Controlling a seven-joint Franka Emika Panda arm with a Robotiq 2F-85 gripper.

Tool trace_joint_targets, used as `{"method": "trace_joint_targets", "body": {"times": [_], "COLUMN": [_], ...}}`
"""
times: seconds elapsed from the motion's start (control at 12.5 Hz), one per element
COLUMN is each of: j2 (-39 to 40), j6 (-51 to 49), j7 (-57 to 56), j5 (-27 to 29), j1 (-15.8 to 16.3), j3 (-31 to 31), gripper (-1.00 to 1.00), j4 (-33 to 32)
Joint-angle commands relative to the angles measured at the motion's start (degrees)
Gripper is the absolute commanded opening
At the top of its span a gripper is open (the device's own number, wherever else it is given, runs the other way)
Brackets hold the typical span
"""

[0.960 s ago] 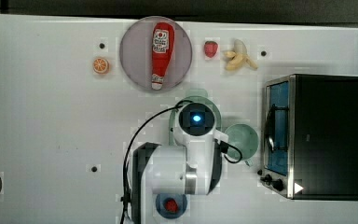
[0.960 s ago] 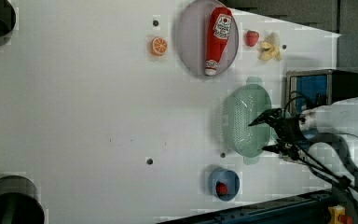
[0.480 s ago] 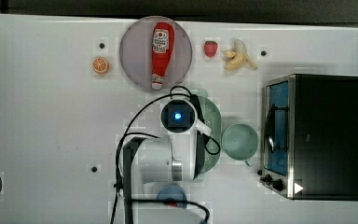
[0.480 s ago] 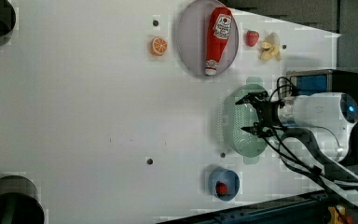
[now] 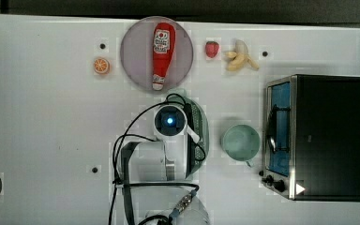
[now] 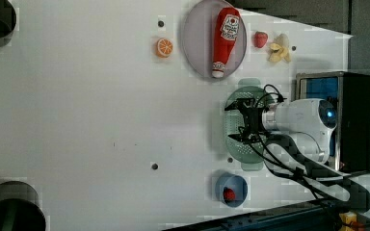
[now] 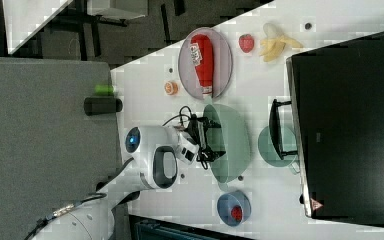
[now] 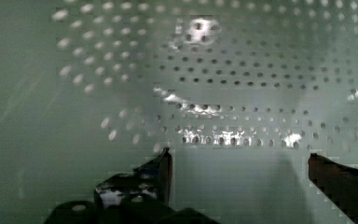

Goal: Drag strainer right to left.

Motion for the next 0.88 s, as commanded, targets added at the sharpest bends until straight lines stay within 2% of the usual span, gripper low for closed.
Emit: {"method": "trace_joint_targets", "body": {"times": [0.08, 0.48, 0.88], "j2": [-2.3, -2.2, -2.1], "j6": [2.3, 2.1, 2.1], "j7": [5.8, 8.3, 16.5], "j5": [-0.6, 1.6, 2.8], "j1": [1.0, 2.3, 4.7], "j3": [0.8, 4.8, 8.2], "gripper": [1.00, 1.00, 1.00], "j4": [-0.3, 0.0, 0.2]}}
